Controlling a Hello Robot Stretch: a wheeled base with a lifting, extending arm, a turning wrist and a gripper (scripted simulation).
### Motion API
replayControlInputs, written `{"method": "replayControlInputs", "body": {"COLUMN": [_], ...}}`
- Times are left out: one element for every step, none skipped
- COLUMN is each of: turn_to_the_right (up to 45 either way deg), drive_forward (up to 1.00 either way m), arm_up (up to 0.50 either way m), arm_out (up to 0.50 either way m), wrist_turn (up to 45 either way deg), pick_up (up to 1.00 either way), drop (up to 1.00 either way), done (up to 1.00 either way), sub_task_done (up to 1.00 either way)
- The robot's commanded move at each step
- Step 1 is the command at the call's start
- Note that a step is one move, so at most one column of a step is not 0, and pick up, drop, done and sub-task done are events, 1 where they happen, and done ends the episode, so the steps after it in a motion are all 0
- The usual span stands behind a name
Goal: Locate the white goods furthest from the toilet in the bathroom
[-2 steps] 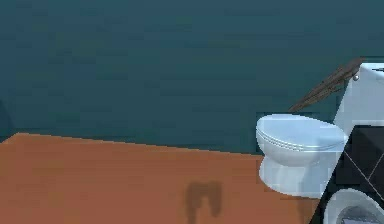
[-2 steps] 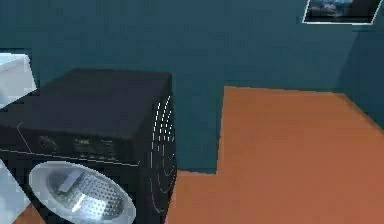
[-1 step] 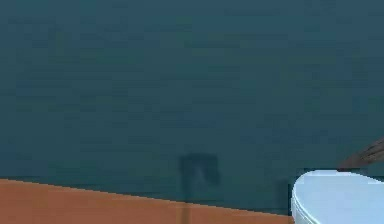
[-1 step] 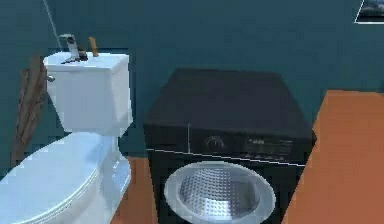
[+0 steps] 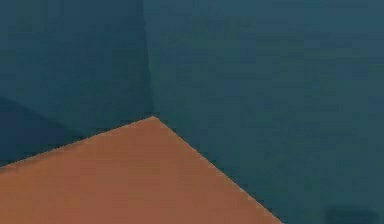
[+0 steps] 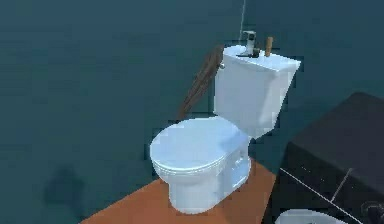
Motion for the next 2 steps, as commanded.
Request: {"method": "replayControlInputs", "body": {"turn_to_the_right": [-45.0, -45.0], "drive_forward": [0.00, 0.00], "arm_up": [0.00, 0.00], "arm_out": [0.00, 0.00], "wrist_turn": [0.0, 0.0], "pick_up": [0.00, 0.00], "drop": [0.00, 0.00], "done": [0.00, 0.00], "sub_task_done": [0.00, 0.00]}}
